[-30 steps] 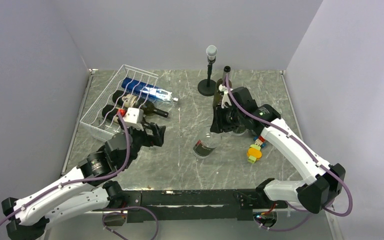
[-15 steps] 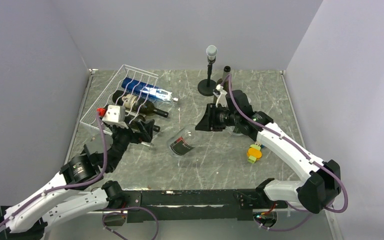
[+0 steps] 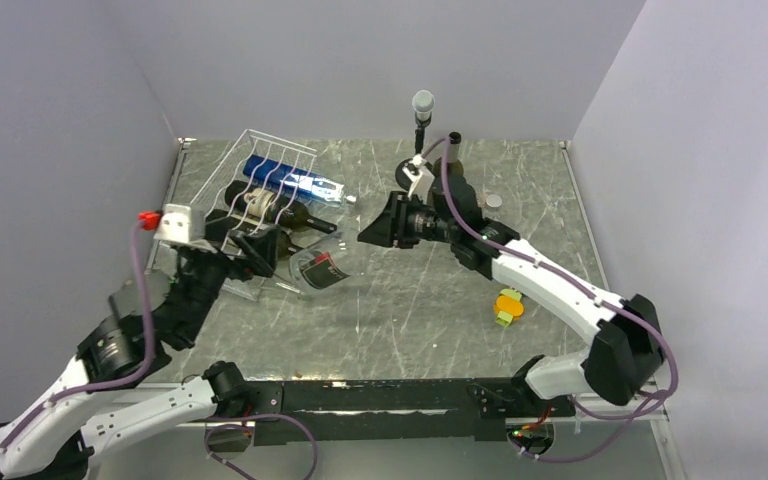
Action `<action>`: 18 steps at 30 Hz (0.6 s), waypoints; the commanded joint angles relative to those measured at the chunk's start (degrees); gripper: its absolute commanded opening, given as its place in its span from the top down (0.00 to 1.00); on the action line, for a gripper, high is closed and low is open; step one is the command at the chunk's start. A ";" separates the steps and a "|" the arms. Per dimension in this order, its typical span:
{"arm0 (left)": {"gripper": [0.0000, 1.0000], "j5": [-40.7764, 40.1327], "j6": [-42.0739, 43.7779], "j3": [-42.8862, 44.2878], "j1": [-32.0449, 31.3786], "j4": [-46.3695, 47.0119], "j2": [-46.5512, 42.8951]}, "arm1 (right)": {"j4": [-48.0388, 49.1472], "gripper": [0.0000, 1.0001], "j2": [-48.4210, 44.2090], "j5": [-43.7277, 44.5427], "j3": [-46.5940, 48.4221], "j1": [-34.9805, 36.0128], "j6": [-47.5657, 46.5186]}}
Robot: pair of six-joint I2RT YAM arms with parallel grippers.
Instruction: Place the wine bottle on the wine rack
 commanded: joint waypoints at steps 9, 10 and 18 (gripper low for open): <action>0.01 -0.68 2.87 8.37 0.25 -3.16 -4.96 | 30.40 1.00 10.77 3.35 14.24 7.01 6.93; 0.01 -0.46 2.68 8.54 0.26 -3.55 -5.19 | 31.45 1.00 11.70 3.79 15.15 7.45 7.00; 0.01 -0.84 1.41 8.79 0.26 -5.14 -6.70 | 30.37 1.00 16.77 4.55 24.23 9.31 7.19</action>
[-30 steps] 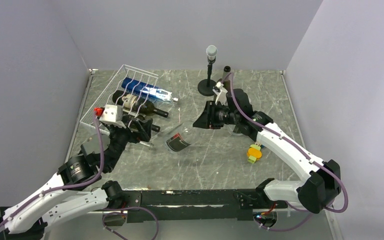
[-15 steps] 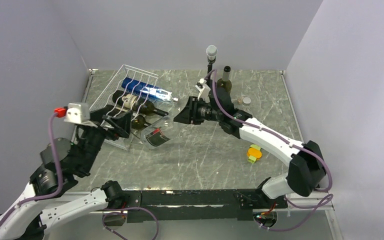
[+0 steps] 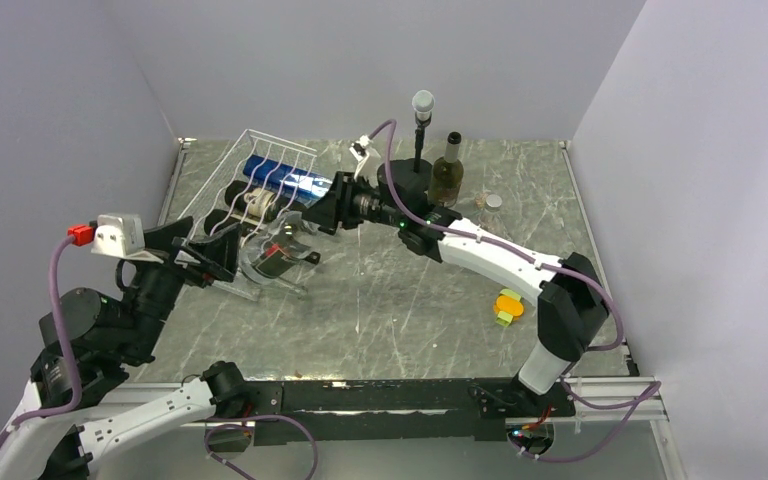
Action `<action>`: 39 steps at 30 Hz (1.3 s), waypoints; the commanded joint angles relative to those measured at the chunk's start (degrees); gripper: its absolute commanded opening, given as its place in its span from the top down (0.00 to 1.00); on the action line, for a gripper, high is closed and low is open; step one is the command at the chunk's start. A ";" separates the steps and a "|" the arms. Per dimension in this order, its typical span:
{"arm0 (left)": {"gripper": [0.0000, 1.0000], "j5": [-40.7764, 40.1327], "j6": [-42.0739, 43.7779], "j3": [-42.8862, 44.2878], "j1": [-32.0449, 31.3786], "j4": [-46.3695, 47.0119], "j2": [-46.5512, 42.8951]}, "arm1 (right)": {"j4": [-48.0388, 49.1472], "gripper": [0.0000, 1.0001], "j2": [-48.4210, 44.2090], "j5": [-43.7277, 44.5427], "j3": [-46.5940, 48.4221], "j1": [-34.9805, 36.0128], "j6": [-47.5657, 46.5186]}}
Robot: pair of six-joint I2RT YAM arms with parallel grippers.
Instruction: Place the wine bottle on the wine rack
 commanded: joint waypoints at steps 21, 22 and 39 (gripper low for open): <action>0.01 0.04 -2.24 1.81 0.26 -2.01 -1.03 | 20.23 1.00 14.88 2.60 25.87 -0.42 17.21; 0.01 -0.03 -2.49 1.86 0.26 -2.28 -1.11 | 20.53 1.00 15.79 2.79 26.84 -0.67 18.34; 0.01 -0.61 -5.99 4.15 0.26 -9.37 -2.66 | 32.58 1.00 28.99 14.91 36.13 1.76 27.50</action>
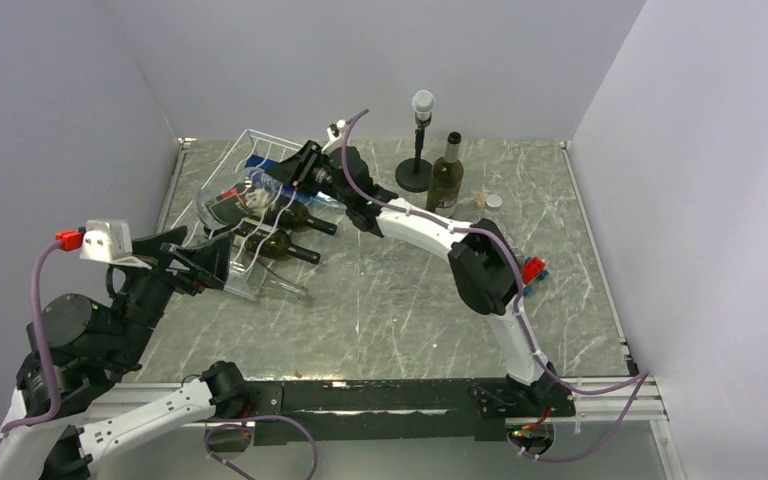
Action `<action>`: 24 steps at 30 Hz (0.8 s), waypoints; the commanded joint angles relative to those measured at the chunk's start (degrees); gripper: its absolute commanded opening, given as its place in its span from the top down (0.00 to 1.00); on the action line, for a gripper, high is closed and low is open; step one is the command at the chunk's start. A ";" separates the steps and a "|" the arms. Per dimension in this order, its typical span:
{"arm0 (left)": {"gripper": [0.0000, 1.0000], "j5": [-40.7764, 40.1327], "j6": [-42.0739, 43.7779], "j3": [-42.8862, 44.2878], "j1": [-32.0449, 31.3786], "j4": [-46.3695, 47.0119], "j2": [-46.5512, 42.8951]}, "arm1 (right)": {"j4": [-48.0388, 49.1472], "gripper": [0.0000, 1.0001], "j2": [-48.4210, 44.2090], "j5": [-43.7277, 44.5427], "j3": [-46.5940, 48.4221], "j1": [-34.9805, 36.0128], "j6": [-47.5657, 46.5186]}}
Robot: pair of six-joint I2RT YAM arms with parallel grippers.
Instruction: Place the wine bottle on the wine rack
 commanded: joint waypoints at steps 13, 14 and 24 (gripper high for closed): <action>0.01 -0.38 -4.24 2.70 0.26 -6.18 -3.47 | 30.00 1.00 5.05 13.71 9.14 4.24 15.05; 0.01 -0.31 -4.34 2.71 0.26 -6.30 -3.43 | 30.79 1.00 5.35 14.13 8.82 4.34 15.61; 0.01 -0.95 -5.15 3.47 0.26 -7.99 -4.61 | 32.97 1.00 4.49 17.87 4.70 7.47 16.47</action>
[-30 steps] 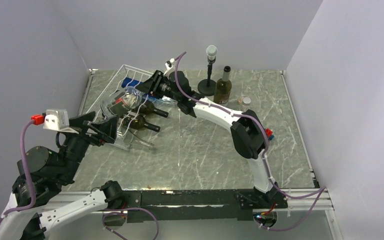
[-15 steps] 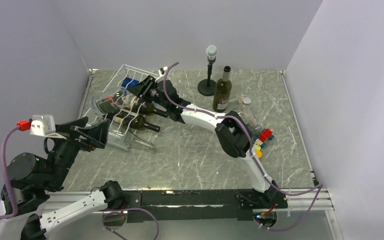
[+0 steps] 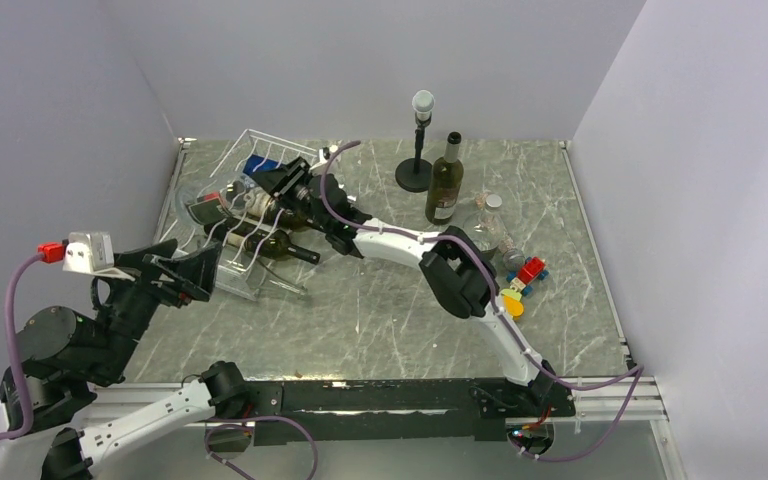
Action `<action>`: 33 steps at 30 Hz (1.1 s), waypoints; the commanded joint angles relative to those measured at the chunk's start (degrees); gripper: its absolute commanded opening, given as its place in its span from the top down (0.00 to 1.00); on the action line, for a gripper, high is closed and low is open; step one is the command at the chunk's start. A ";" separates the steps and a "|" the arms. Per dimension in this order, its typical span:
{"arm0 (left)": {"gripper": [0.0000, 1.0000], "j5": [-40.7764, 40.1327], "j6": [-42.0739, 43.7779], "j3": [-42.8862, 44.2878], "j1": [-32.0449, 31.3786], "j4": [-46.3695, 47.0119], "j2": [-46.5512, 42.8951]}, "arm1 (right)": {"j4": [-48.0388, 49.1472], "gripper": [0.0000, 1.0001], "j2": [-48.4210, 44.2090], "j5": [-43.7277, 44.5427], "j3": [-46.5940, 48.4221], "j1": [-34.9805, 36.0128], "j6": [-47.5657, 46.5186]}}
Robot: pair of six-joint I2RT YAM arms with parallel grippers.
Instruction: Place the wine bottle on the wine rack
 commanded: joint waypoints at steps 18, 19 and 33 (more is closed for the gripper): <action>0.01 -1.12 -1.99 1.52 0.25 -2.22 -2.42 | 15.57 1.00 -6.01 5.58 -4.34 6.56 8.55; 0.01 -1.16 -2.05 1.45 0.26 -2.25 -2.41 | 15.43 1.00 -6.22 5.90 -4.95 6.61 8.90; 0.01 -1.27 -2.27 0.07 0.26 -1.78 -3.02 | 11.50 1.00 -7.43 0.03 -7.54 9.36 7.12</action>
